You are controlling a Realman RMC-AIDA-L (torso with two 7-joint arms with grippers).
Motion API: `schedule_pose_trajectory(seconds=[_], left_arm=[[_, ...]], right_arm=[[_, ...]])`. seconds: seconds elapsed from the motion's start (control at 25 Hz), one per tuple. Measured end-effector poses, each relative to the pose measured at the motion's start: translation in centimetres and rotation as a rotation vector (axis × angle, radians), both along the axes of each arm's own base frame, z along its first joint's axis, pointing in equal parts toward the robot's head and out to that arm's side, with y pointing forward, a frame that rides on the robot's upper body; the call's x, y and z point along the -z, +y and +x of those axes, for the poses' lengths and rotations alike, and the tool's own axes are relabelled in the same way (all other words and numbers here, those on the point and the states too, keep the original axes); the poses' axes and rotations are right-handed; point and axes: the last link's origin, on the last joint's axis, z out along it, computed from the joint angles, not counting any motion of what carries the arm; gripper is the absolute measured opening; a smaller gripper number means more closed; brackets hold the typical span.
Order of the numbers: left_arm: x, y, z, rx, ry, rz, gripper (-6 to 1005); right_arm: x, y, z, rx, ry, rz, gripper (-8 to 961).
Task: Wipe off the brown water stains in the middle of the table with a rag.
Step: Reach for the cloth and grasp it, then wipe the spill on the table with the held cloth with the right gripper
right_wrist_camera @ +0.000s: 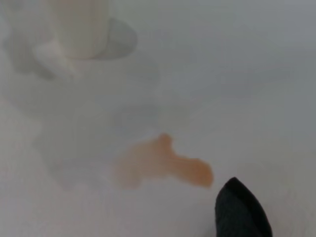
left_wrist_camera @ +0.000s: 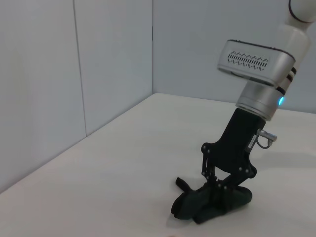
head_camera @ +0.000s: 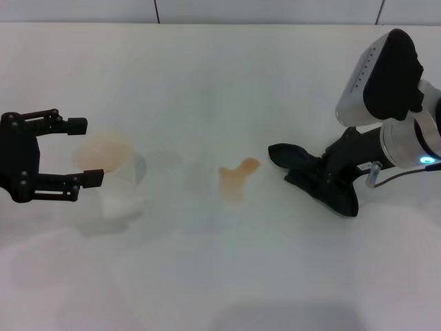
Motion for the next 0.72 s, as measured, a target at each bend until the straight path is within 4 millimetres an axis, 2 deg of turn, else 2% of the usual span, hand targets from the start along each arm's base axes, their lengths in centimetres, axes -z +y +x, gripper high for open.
schedule_pose_trajectory(seconds=[0.2, 0.52, 0.72], left_arm=[[0.0, 0.1, 0.0, -0.003, 0.002, 0.008, 880], [-0.1, 0.2, 0.0, 0.008, 0.0, 0.016, 880], [-0.2, 0.2, 0.1, 0.014, 0.0, 0.024, 880]], right_arm=[[0.4, -0.1, -0.9, -0.022, 0.014, -0.013, 95], [2.9, -0.9, -4.1, -0.084, 0.036, -0.083, 94], [4.5, -2.2, -5.4, -0.121, 0.037, -0.133, 94]])
